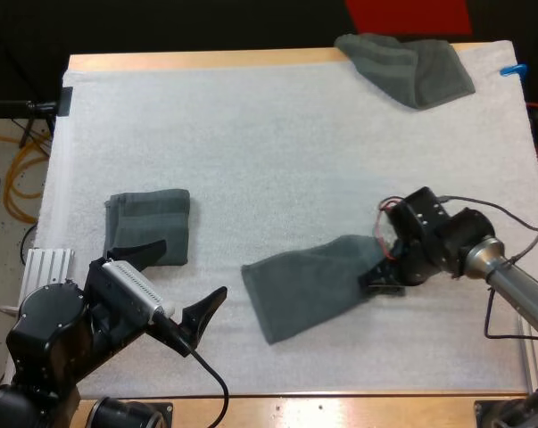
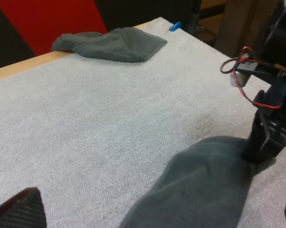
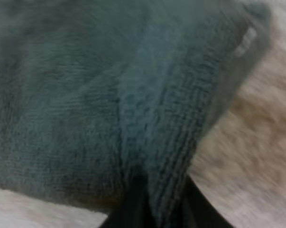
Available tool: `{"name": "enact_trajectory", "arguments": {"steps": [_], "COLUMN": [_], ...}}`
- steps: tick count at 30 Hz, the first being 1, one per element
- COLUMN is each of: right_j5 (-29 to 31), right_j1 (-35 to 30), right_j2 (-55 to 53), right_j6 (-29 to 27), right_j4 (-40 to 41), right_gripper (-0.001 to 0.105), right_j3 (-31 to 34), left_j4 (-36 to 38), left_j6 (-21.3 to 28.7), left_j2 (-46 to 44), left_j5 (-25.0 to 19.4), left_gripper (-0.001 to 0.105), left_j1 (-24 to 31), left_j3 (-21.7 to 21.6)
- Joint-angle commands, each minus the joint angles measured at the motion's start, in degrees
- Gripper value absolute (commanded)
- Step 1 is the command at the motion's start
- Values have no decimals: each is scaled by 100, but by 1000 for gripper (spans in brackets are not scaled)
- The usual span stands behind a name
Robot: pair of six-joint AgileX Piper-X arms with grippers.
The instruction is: Pick towel from pile fold and stack
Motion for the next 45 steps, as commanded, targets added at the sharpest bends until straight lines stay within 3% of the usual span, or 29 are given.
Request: {"name": "enact_trajectory", "arguments": {"steps": [1, 3, 5, 7, 11, 16, 29, 34, 45], "right_j5": [27, 70, 222, 493, 904, 804, 761, 737, 790], "right_j1": [-81, -193, -238, -240, -240, -244, -243, -243, -243], "right_j2": [-46, -102, -191, -342, -805, -903, 808, 1312, 1739], "right_j6": [-66, -171, -274, -341, -388, -387, 139, 185, 478], "right_j4": [60, 122, 146, 200, 117, -453, -1796, -1799, -1838], "right_gripper": [28, 60, 84, 96, 97, 97, 97, 93, 26], "right_j3": [-23, -25, -25, -47, -59, -59, -178, -398, -595], "left_j4": [4, 4, 4, 4, 4, 4, 5, 5, 5], "left_j6": [1, 1, 1, 1, 1, 1, -44, -44, -44], "left_j2": [-3, -3, -3, -3, -3, -3, 6, 6, 6], "left_j5": [9, 9, 9, 9, 9, 9, 9, 9, 9], "left_gripper": [105, 105, 105, 105, 105, 105, 105, 105, 105], "left_j1": [-30, -30, -30, -30, -30, -30, -30, -30, -30], "left_j3": [-32, -32, -32, -32, -32, -32, 174, 174, 174]}}
